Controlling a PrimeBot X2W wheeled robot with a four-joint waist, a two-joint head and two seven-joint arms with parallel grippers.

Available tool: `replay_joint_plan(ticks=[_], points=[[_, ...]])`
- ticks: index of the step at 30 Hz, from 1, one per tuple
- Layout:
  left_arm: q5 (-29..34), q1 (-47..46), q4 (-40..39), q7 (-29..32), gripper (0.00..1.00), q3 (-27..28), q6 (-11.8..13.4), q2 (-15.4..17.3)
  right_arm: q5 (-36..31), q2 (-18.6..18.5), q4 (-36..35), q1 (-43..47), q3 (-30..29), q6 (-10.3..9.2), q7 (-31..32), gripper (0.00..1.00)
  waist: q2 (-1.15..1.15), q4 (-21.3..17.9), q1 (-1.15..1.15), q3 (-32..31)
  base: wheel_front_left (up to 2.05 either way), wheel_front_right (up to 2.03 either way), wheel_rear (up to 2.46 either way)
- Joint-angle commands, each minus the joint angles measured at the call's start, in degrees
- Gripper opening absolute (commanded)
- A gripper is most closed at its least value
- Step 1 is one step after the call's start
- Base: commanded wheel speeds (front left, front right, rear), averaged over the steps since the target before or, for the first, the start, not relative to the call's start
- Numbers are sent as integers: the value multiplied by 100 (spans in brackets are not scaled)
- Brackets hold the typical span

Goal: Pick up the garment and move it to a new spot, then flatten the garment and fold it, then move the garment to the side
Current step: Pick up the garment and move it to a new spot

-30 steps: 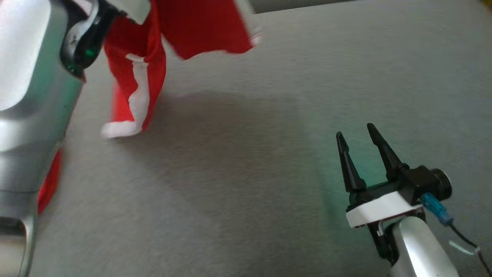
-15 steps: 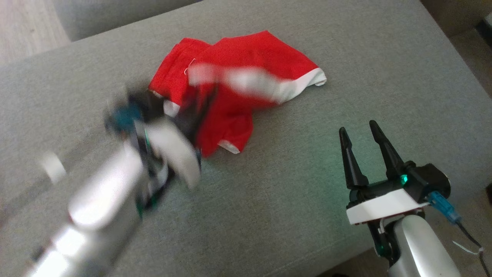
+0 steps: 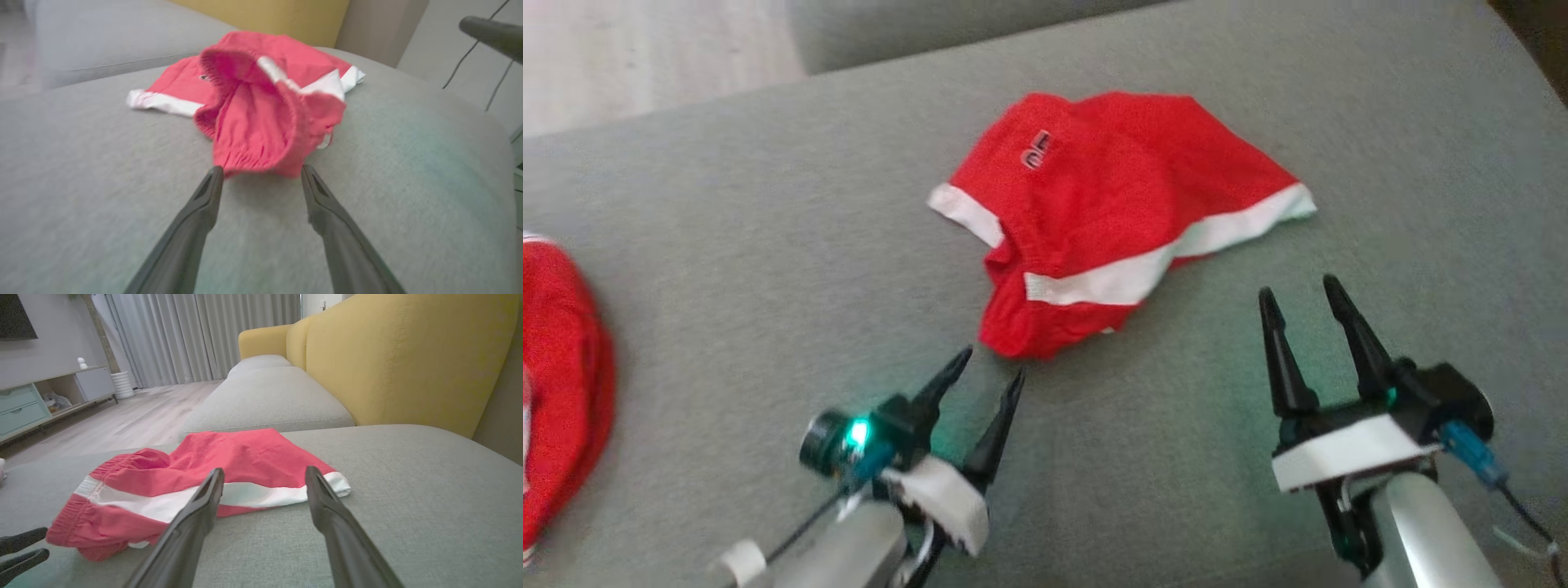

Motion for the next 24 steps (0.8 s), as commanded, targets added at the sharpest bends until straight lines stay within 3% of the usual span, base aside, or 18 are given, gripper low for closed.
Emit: replay_joint_plan(ticks=[1,5,7,14,18,24], points=[[42,26,-109,-73,100,215,63,19,-32,12,-130,64,82,-4,-14,100,0,304,0,-288,0,0,0],[146,541,-396,-117,100,714,394,-70,-120,12,-59,339,-6,-4,-14,100,0,681,0,-669,0,0,0],[366,1142,-987,-119,100,1373,606,-111,-201,12,-44,600,-97,-4,-14,100,0,943,0,-941,0,0,0],[1182,2648,-2447,-120,100,3163,860,-420,-461,13,-218,1122,-56,-4,-14,100,0,1284,0,-1373,0,0,0],[1617,3365,-3021,-121,100,3922,595,-697,-366,13,-400,1429,-105,-4,-14,100,0,1383,0,-1520,0,0,0],[2178,3798,-3189,-121,100,4368,184,-901,-256,13,-605,1696,-105,-4,-14,100,0,1408,0,-1592,0,0,0]])
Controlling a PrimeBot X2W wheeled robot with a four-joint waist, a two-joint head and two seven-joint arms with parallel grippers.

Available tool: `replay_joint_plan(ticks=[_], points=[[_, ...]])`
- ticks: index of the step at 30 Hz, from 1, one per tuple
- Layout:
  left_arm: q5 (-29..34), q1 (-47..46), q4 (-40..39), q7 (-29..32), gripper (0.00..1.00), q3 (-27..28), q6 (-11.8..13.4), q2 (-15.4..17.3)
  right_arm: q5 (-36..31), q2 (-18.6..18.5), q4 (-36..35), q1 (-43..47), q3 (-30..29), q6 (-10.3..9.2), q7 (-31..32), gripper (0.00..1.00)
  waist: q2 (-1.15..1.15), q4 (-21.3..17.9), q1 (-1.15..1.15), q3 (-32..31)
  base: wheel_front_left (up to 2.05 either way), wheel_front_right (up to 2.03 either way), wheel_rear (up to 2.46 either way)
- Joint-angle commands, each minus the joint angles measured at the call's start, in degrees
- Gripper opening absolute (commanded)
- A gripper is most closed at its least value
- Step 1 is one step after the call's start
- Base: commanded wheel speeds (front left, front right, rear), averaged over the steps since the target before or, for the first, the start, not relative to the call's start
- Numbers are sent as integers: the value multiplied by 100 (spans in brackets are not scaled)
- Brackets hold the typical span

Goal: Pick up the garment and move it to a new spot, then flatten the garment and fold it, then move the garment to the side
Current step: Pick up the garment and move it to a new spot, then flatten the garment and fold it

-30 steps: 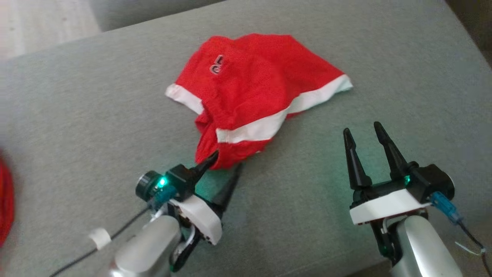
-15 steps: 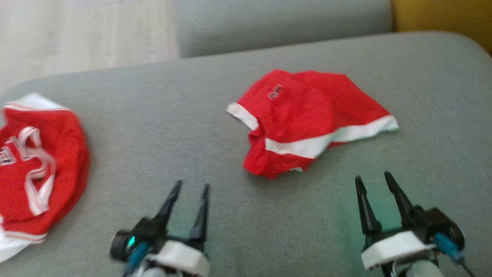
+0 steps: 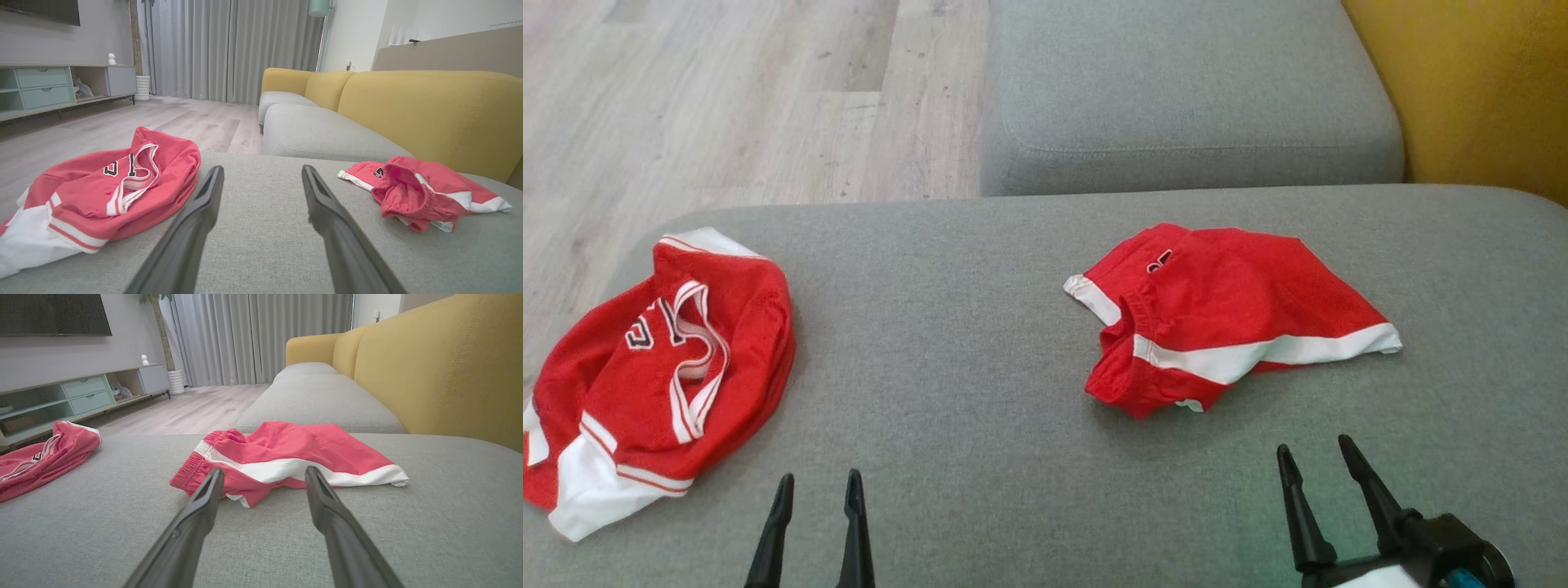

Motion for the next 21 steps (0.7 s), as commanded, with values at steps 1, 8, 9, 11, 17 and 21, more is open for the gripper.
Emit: replay_joint_plan(ticks=[1,8,9,11,17,21], points=[[138,-203,-218,-54,100,264,-58,-85,45,-34,-226,-178,132,-4,-15,100,0,-4,2,2,0,0,0],[401,-174,-209,-54,100,348,-158,-134,145,-34,-247,-182,165,-4,-15,100,0,-43,2,31,0,0,0],[422,-178,-203,-54,100,349,-170,-136,153,-34,-247,-185,160,-4,-15,100,0,-45,2,34,0,0,0],[426,-184,-198,-54,100,345,-178,-138,162,-34,-242,-186,150,-4,-15,100,0,-49,2,37,0,0,0],[378,-179,-145,-54,100,307,-135,-140,181,-34,-228,-190,132,-4,-15,100,0,-63,2,38,0,0,0],[363,-183,-118,-54,100,285,-108,-140,195,-34,-216,-197,139,-4,-15,100,0,-78,2,43,0,0,0]])
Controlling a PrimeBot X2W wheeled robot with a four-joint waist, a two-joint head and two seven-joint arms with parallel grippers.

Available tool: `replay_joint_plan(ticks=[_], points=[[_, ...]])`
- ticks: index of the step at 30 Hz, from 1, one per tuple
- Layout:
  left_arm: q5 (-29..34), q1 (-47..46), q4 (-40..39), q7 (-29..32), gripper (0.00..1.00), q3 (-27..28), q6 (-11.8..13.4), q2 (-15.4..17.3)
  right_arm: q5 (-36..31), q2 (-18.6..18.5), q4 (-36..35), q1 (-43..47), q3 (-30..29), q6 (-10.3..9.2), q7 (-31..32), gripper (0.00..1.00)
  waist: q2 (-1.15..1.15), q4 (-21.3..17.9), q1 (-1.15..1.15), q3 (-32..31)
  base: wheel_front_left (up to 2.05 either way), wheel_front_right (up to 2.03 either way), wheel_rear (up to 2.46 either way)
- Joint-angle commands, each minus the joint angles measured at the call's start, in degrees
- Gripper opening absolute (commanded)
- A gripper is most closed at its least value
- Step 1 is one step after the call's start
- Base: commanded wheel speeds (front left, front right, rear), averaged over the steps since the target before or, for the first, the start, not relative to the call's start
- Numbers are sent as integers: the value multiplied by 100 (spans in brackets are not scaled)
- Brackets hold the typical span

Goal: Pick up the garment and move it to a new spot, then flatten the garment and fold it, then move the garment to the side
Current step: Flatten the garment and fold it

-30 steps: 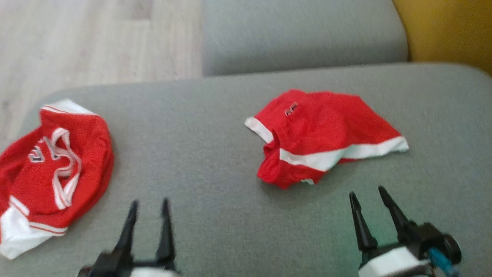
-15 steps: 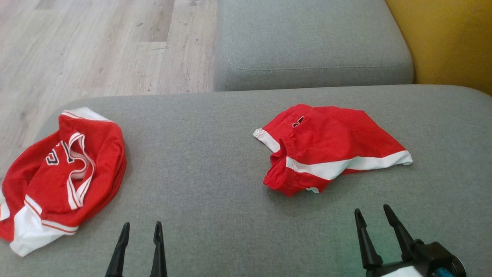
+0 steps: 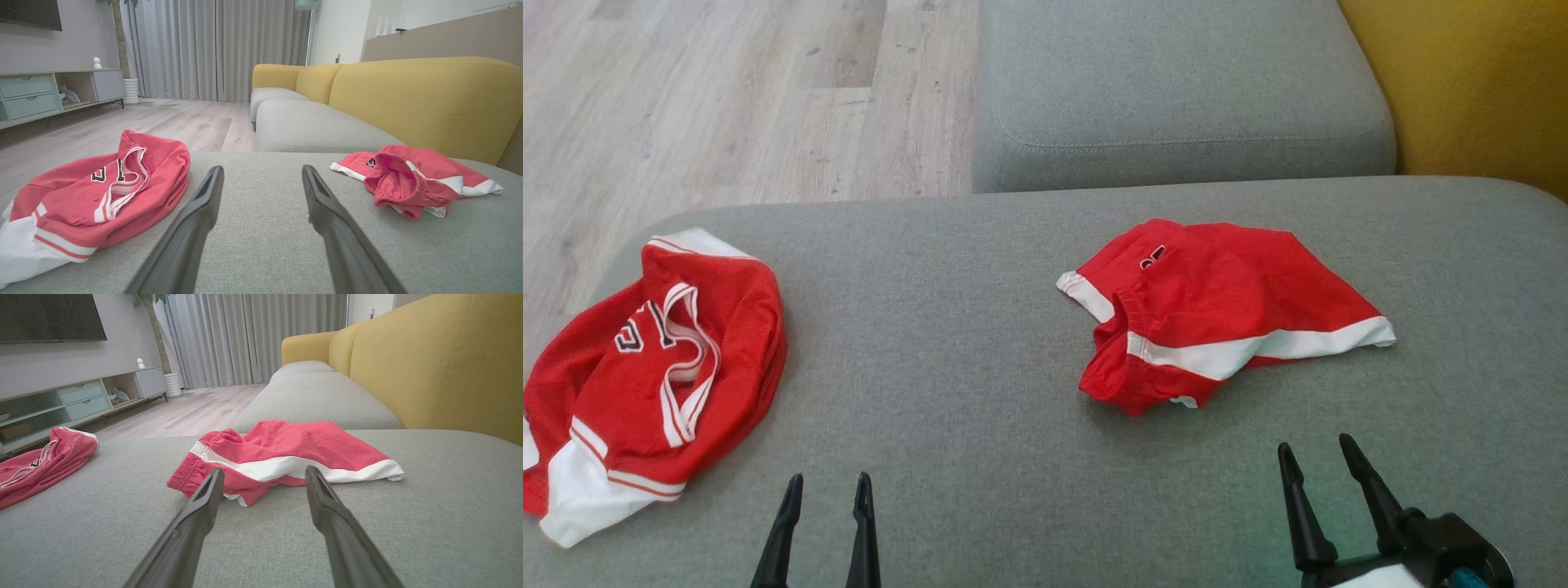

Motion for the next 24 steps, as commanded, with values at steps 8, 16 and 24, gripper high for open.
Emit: replay_joint_plan(ticks=[8,16,24], points=[[-97,-227,-137,-54,100,130,93,-52,50,-33,-143,-264,136,-4,-15,100,0,-43,0,34,0,0,0],[-102,-262,-111,-54,100,105,99,-52,39,-33,-142,-280,132,-4,-15,100,0,-89,0,60,0,0,0],[-181,-361,-119,-54,100,41,85,-52,25,-33,-186,-353,176,-4,-15,100,0,-255,0,202,0,0,0]])
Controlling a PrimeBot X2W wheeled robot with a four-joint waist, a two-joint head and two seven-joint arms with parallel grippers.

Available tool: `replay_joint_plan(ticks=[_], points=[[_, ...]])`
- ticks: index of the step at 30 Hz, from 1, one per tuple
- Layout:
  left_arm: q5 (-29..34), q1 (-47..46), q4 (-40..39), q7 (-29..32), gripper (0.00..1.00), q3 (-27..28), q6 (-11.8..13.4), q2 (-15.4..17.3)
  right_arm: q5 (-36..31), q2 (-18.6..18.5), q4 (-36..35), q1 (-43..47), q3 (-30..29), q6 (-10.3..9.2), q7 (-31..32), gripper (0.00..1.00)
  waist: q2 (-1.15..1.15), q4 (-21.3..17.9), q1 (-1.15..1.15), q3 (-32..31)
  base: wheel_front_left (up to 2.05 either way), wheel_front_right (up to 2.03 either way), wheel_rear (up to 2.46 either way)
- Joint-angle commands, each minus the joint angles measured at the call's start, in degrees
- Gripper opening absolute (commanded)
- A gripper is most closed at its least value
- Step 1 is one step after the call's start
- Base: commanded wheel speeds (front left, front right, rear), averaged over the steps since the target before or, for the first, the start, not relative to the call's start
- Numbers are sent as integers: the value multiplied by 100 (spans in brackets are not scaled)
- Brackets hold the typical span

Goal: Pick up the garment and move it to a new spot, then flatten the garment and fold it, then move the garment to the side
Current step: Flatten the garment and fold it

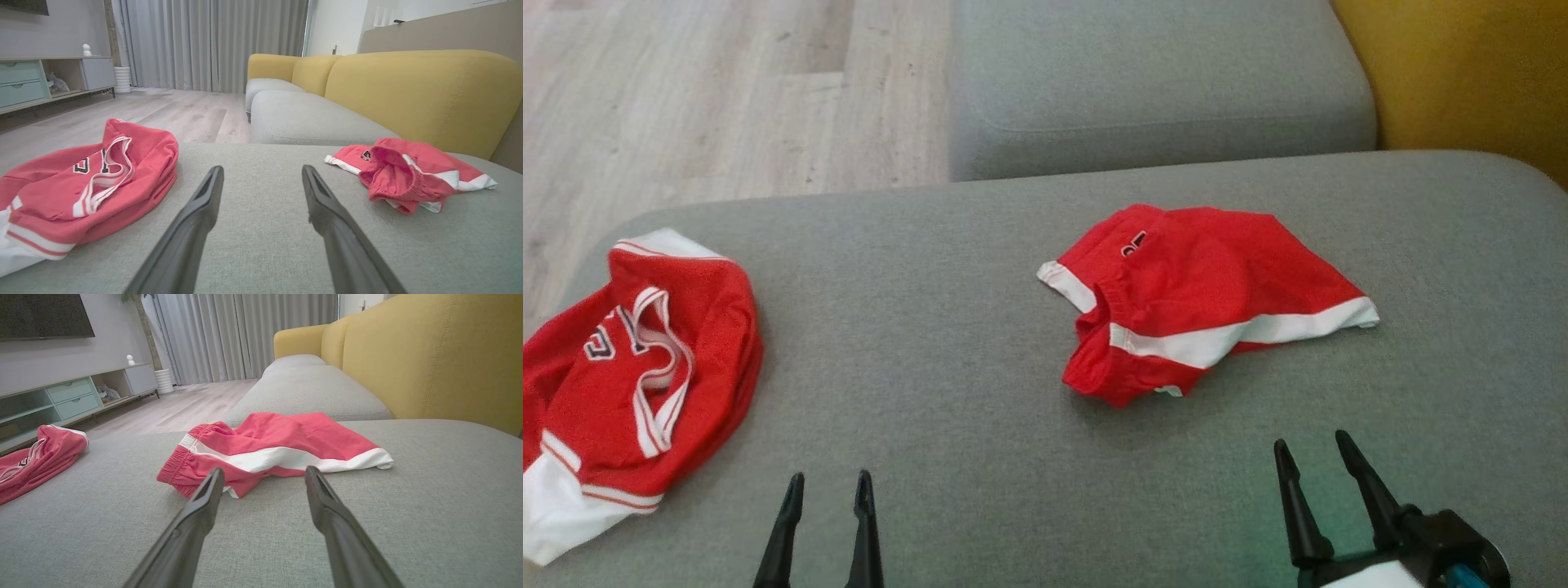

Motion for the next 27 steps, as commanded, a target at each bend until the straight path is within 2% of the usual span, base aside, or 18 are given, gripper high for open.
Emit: replay_joint_plan(ticks=[1,5,8,11,14,16,17,21,24,27], points=[[-29,-357,-191,-54,100,110,-15,-50,21,-33,-205,-334,156,-4,-15,100,0,-77,0,67,0,0,0],[-82,-627,-140,-54,100,-60,-161,-50,-27,-33,-261,-425,244,-4,-15,100,0,-296,0,239,0,0,0],[-283,-967,134,-54,100,-303,-371,-50,-82,-33,-287,-501,301,-4,-15,100,0,-496,0,395,0,0,0],[-723,-1433,493,60,100,-623,-574,-50,-184,-33,-289,-585,390,-4,-15,100,0,-720,0,564,0,0,0],[-1527,-1952,648,566,100,-938,-705,-50,-247,-33,-300,-670,411,-4,-15,100,0,-903,0,717,0,0,0],[-2212,-2278,673,919,100,-1067,-725,-50,-281,-33,-311,-705,416,-4,-15,100,0,-999,0,802,0,0,0],[-2212,-2278,673,919,100,-1067,-725,-50,-281,-33,-311,-705,416,-4,-15,100,0,-999,0,802,0,0,0],[-3136,-2836,792,1803,100,-1334,-711,-50,-353,-33,-307,-783,450,-4,-15,100,0,-1178,0,944,0,0,0],[-3451,-3148,900,2358,100,-1413,-632,-50,-395,-33,-320,-838,461,-4,-15,100,0,-1304,0,1049,0,0,0],[-3879,-3324,961,2664,100,-1363,-593,-50,-409,-33,-328,-871,470,-4,-15,100,0,-1405,0,1126,0,0,0]])
